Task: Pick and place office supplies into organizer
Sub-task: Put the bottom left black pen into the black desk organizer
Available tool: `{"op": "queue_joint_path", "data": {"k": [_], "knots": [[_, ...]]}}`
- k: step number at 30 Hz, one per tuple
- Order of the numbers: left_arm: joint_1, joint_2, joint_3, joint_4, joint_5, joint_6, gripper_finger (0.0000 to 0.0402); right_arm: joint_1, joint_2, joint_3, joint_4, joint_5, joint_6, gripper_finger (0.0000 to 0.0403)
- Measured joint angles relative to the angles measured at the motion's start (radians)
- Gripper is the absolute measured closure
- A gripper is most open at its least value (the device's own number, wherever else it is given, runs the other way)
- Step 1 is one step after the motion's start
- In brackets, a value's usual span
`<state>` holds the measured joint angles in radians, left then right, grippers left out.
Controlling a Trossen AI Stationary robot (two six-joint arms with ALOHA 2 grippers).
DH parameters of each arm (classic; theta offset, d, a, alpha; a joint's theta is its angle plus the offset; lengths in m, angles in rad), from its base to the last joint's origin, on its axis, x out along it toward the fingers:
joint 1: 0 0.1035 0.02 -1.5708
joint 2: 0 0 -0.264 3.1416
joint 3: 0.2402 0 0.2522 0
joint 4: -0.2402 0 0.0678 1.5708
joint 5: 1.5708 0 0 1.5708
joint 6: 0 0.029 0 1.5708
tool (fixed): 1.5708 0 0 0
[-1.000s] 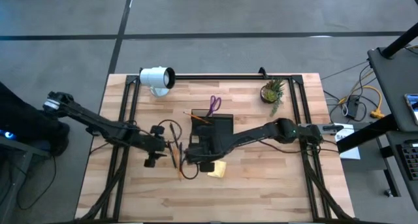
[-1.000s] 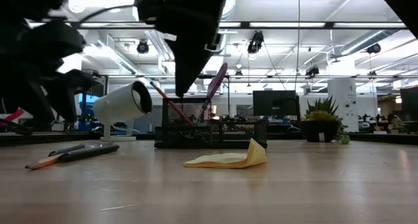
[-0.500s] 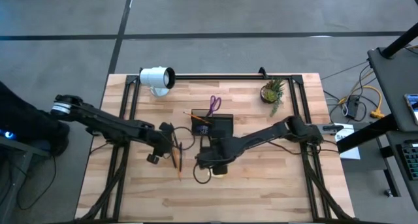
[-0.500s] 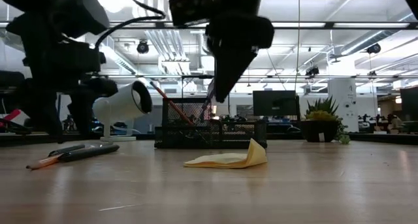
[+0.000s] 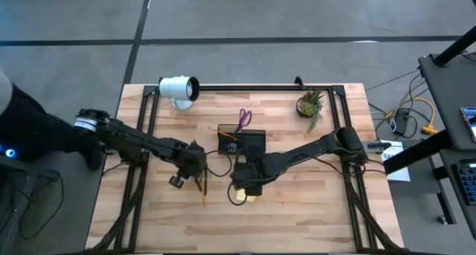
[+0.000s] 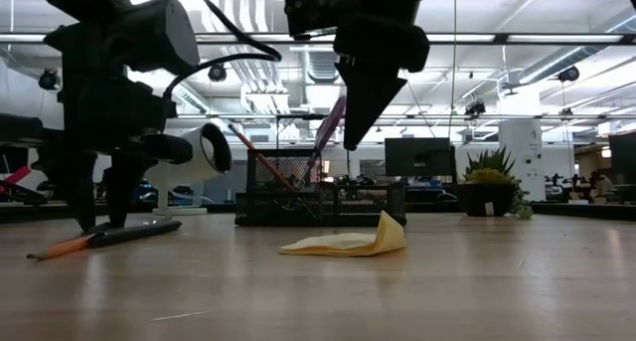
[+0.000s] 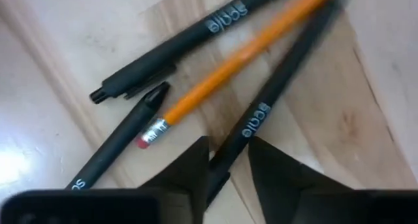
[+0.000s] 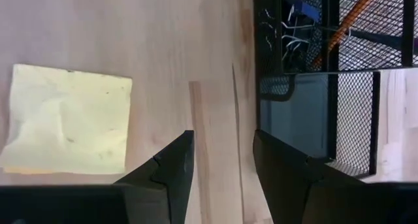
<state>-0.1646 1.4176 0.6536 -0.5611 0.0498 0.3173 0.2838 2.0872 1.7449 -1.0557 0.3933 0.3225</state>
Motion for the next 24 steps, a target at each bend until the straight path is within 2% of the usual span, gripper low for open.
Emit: {"op": "queue_joint_path", "data": {"k": [5, 7, 11, 15, 21, 24], "knots": [[0.000, 0.010, 0.018, -0.013, 0.003, 0.030, 0.0378, 0.000, 0.000, -0.016, 0.010, 0.003, 0.000, 0.0257], [0.001, 0.016, 0.017, -0.013, 0.003, 0.029, 0.0389, 0.000, 0.000, -0.026, 0.011, 0.003, 0.007, 0.0257], [0.001, 0.018, 0.020, -0.030, -0.002, 0.029, 0.0386, 0.003, 0.000, -0.054, 0.014, 0.004, 0.038, 0.0257], [0.001, 0.001, 0.045, -0.113, -0.034, 0.029, 0.0386, 0.020, -0.005, -0.069, 0.017, 0.060, 0.072, 0.0257], [0.001, -0.006, 0.190, -0.286, -0.117, 0.031, 0.0392, 0.050, -0.005, -0.075, 0.015, 0.134, 0.179, 0.0257], [0.000, -0.009, 0.290, -0.373, -0.214, 0.059, 0.0392, 0.070, -0.013, -0.078, -0.016, 0.215, 0.303, 0.0257]]}}
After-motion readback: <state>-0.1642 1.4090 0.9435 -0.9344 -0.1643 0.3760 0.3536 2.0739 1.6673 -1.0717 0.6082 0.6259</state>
